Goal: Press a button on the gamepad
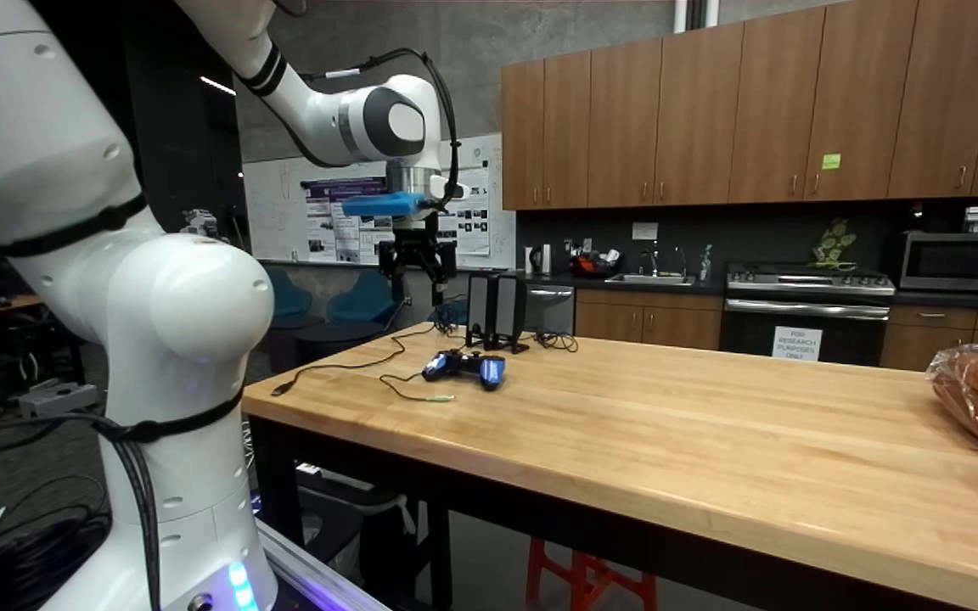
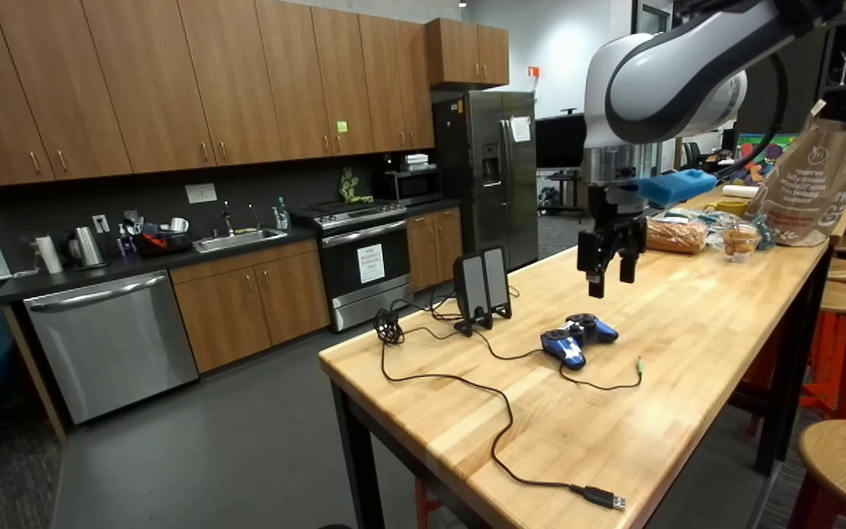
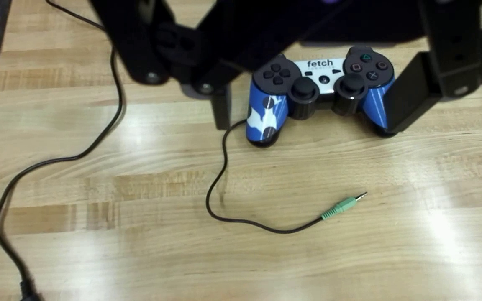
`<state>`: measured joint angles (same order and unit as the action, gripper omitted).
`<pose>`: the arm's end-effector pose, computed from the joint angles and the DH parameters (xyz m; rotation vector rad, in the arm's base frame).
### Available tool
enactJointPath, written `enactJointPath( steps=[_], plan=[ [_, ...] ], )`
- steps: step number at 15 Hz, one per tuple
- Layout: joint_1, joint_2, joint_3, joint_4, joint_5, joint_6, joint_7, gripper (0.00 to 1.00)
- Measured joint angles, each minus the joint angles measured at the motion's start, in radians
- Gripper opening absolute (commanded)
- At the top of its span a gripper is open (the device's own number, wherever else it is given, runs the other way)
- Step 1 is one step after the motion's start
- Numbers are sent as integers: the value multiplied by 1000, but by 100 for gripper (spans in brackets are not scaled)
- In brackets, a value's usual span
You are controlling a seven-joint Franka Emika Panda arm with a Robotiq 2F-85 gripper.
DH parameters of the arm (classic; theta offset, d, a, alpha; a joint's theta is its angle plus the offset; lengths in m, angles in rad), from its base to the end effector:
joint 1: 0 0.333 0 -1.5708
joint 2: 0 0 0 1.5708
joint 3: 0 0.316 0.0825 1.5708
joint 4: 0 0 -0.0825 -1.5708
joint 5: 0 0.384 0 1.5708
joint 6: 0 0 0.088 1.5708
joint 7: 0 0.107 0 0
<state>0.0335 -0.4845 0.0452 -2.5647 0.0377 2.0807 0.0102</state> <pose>0.3881 0.0325 0.4287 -3.1289 -0.0703 0.0004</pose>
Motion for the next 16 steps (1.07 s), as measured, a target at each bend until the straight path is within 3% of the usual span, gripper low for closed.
enactJointPath(
  steps=[8, 16],
  plan=[
    [1, 105, 25, 39, -38, 45, 1, 1],
    [2, 194, 31, 112, -67, 55, 1, 0]
  ],
)
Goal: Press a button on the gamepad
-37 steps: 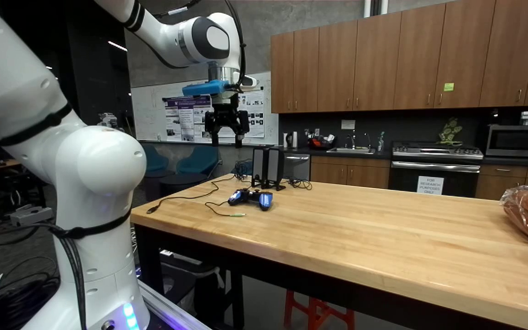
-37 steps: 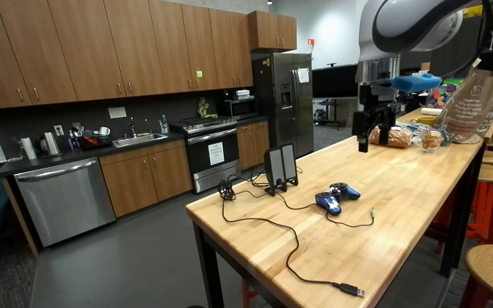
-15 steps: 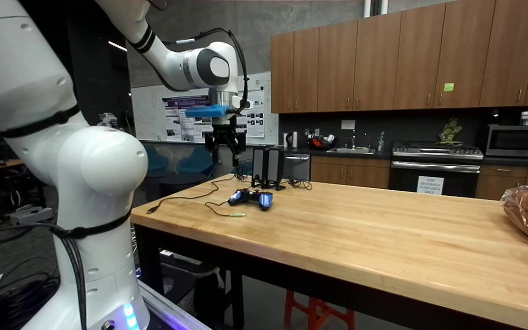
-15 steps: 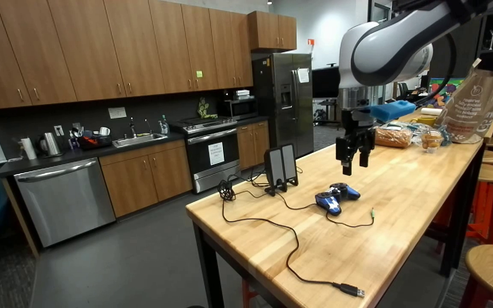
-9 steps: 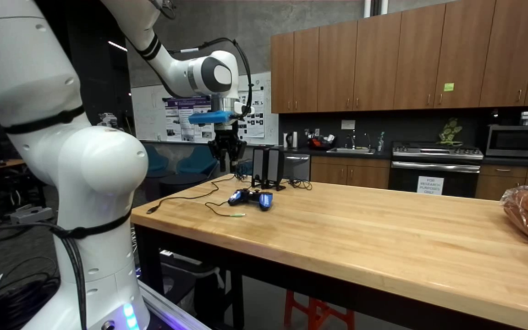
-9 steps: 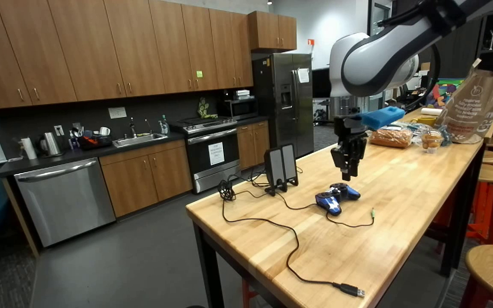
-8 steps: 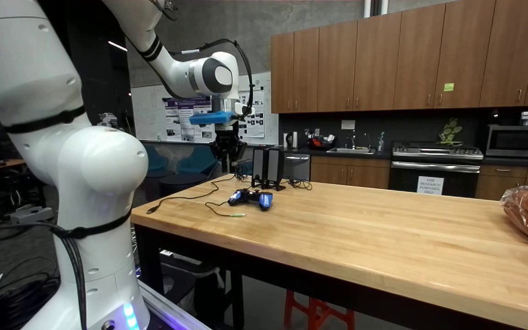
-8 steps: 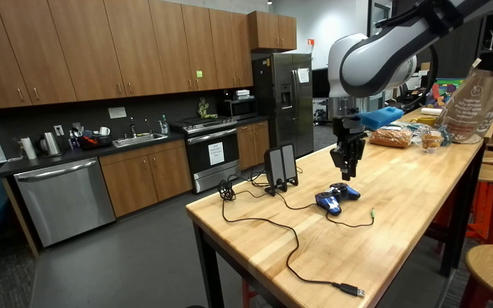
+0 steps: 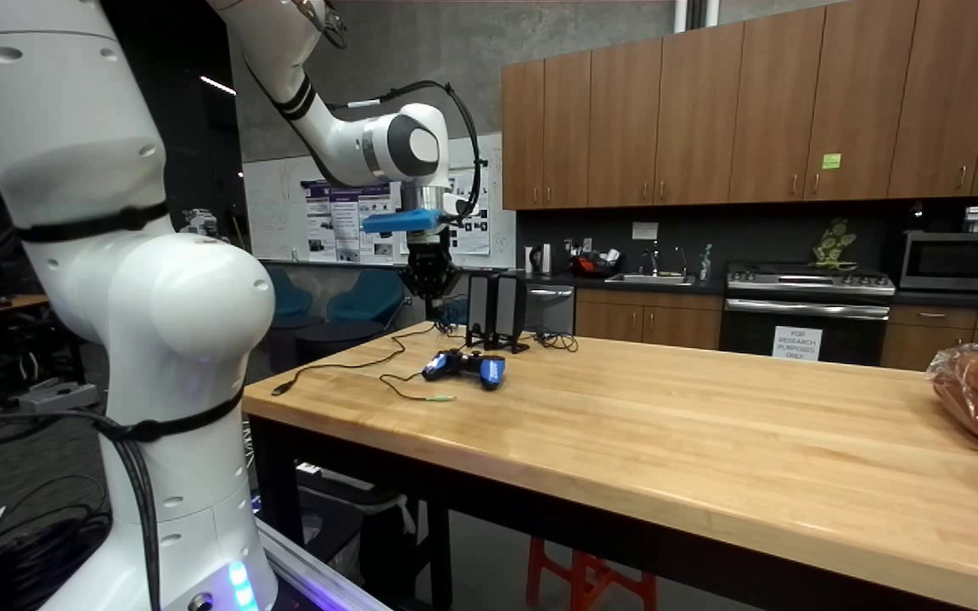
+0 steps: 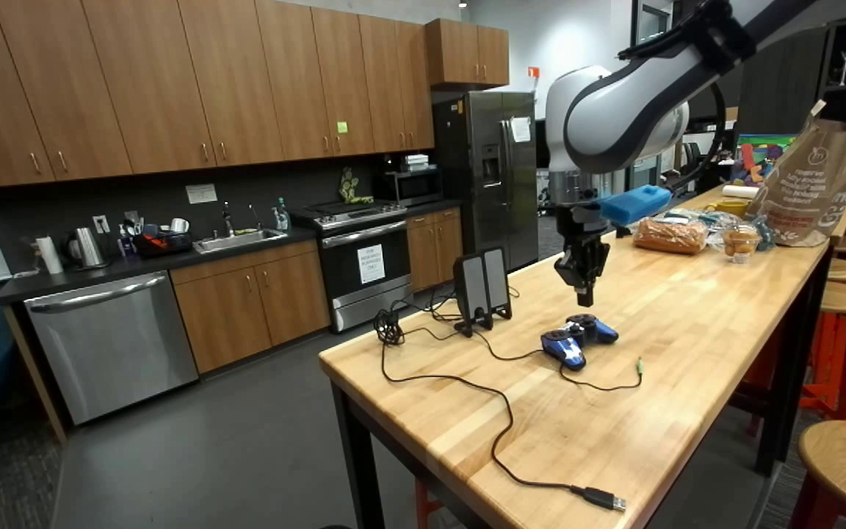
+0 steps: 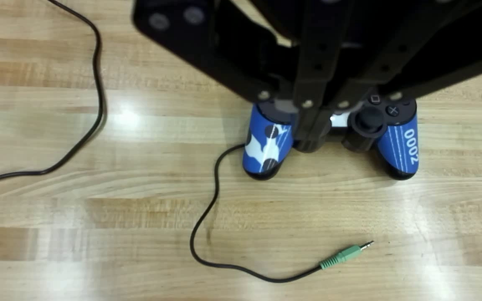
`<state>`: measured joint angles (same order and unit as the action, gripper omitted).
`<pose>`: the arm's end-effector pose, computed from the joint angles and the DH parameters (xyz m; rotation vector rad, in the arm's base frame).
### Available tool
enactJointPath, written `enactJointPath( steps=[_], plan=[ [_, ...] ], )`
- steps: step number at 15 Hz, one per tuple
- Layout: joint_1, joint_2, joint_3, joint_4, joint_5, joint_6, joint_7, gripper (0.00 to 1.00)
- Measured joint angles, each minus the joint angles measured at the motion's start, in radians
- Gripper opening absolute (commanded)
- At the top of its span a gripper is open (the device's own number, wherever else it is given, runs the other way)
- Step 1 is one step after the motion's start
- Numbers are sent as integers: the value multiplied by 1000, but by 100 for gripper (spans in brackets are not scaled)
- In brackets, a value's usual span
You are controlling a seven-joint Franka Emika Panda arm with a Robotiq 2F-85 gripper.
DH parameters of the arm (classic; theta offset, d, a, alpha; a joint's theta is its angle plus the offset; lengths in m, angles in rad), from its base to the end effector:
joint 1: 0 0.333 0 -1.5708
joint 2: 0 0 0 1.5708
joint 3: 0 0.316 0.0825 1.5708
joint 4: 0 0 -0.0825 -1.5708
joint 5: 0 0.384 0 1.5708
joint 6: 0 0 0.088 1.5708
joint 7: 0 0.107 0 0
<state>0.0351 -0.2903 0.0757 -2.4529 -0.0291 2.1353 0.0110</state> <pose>0.4359 0.0474 0.4040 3.0889 0.1736 -0.0394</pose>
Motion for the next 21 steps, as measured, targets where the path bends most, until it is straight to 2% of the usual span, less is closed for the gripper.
enactJointPath(
  steps=[9, 21],
  plan=[
    [-2, 96, -6, 51, -17, 25, -1, 0],
    [-7, 149, -33, 55, -17, 78, -7, 0]
  ],
)
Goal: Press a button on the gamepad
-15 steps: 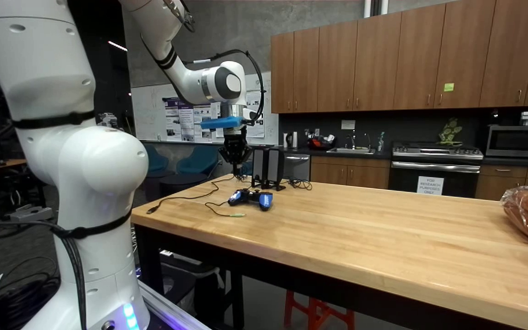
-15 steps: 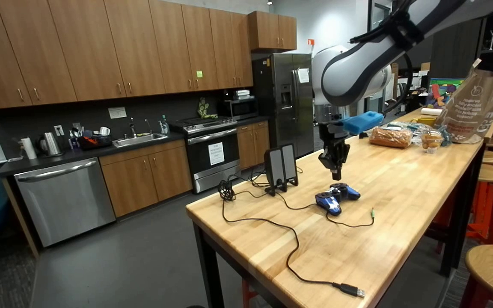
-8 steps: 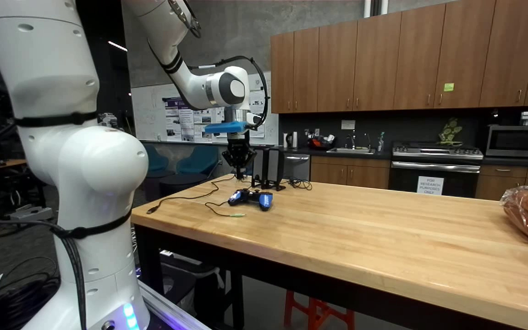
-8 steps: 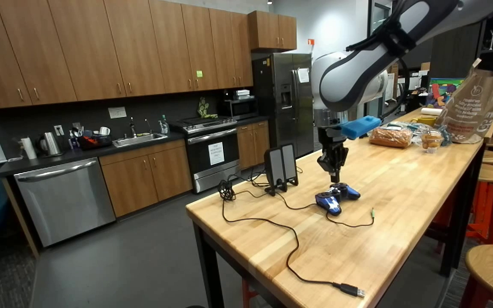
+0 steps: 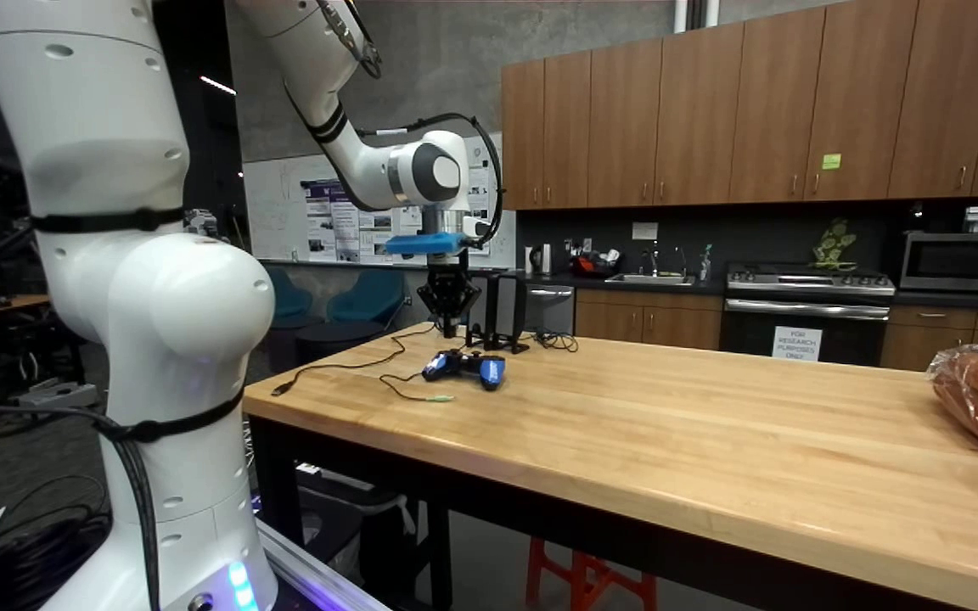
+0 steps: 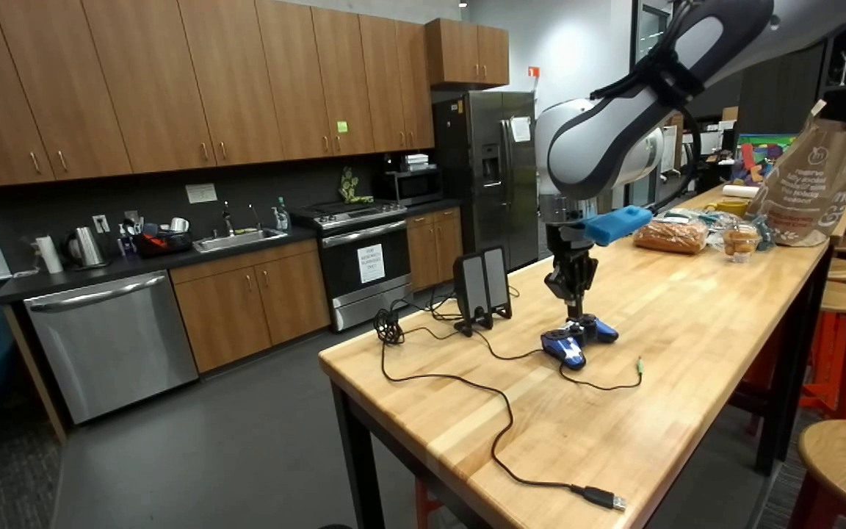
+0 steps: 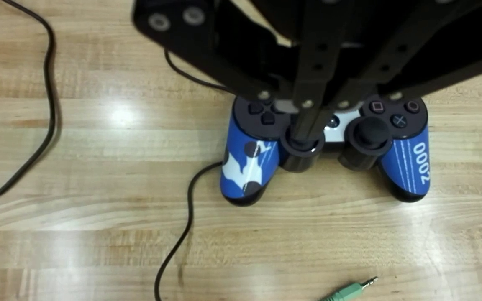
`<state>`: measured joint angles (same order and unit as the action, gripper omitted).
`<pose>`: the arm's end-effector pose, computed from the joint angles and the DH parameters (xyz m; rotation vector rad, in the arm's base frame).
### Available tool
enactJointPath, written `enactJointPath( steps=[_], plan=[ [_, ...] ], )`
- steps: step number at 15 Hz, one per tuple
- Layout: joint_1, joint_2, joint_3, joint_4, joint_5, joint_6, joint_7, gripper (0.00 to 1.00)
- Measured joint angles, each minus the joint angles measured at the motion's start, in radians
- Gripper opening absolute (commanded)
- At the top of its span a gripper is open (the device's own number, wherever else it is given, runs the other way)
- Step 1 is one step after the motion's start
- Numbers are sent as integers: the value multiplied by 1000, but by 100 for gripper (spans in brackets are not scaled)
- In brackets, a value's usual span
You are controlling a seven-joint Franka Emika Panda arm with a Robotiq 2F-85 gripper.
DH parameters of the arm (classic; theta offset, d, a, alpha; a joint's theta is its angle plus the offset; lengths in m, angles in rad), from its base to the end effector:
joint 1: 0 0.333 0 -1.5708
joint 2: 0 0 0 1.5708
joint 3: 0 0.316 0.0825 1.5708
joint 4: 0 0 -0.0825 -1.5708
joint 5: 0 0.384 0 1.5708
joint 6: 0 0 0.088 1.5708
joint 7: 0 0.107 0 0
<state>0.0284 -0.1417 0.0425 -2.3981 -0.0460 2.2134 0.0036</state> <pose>0.4688 0.0318 0.3675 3.0936 0.1472 -0.0645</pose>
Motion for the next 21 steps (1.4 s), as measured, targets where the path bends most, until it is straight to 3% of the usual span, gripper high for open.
enactJointPath(
  steps=[21],
  plan=[
    [0, 48, -10, 2, 0, 23, -18, 0]
  ],
)
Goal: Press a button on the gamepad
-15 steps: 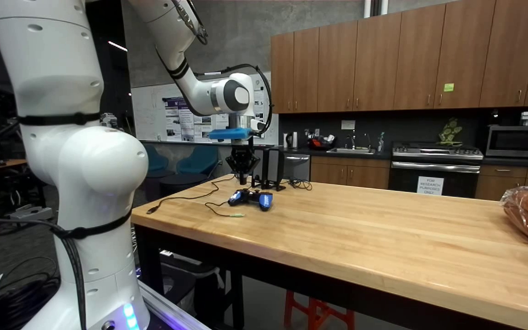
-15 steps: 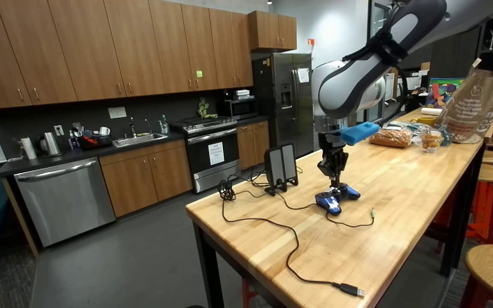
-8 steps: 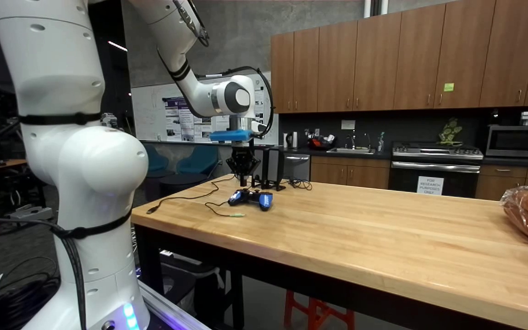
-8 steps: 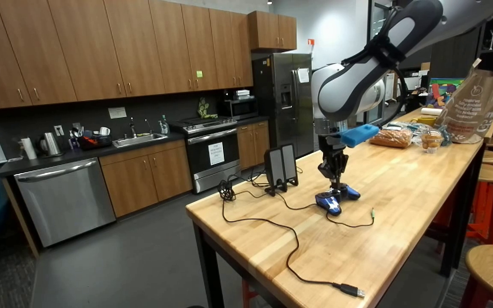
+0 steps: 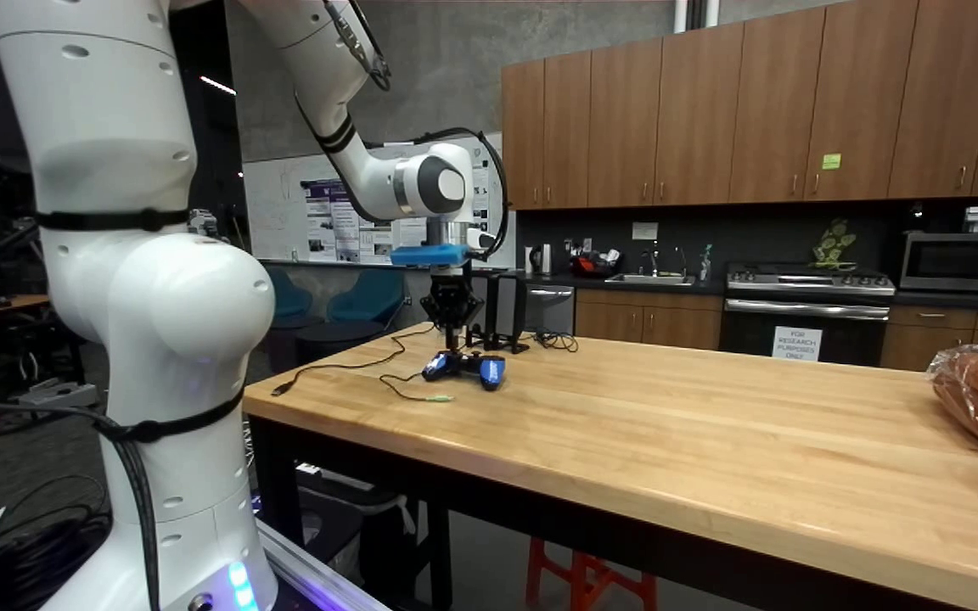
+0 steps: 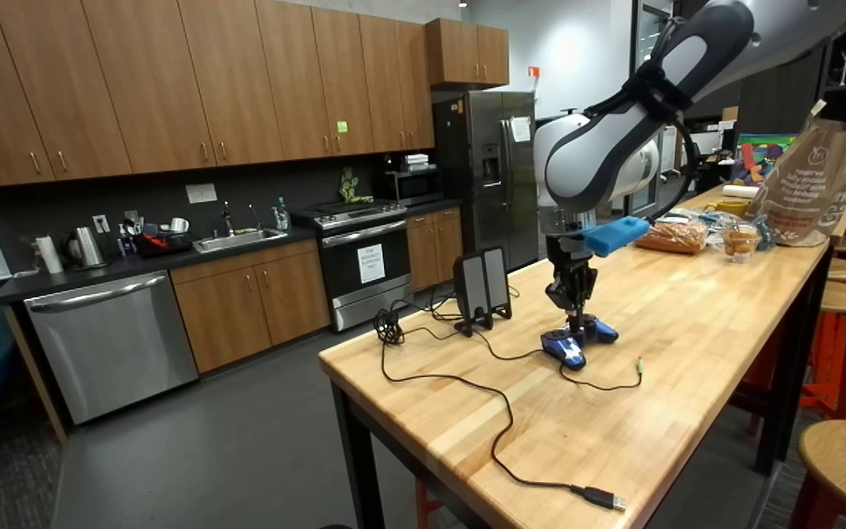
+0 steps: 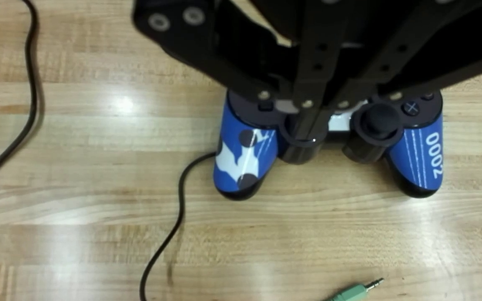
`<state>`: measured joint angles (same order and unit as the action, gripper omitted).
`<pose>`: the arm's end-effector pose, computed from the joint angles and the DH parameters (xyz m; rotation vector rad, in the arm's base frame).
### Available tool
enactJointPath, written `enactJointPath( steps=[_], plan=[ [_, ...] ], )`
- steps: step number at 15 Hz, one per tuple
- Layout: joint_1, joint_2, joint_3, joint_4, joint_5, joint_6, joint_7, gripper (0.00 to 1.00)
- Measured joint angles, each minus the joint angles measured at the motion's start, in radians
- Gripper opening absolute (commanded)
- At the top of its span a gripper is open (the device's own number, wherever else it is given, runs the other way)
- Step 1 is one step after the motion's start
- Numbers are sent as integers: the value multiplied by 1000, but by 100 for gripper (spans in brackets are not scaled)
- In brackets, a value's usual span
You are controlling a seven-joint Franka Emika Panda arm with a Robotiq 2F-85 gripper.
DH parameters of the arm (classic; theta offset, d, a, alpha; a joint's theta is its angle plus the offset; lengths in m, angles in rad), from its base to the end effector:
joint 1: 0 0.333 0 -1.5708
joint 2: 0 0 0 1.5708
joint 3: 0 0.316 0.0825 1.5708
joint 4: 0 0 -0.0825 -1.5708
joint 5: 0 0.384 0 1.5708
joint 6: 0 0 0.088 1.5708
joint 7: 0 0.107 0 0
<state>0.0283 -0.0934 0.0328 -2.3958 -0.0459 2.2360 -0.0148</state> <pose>0.4734 0.0276 0.3476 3.0959 0.1630 -0.1017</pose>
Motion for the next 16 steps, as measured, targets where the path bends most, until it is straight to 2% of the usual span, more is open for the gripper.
enactJointPath(
  steps=[16],
  plan=[
    [0, 5, -3, 1, 0, 0, 0, 0]
  ],
)
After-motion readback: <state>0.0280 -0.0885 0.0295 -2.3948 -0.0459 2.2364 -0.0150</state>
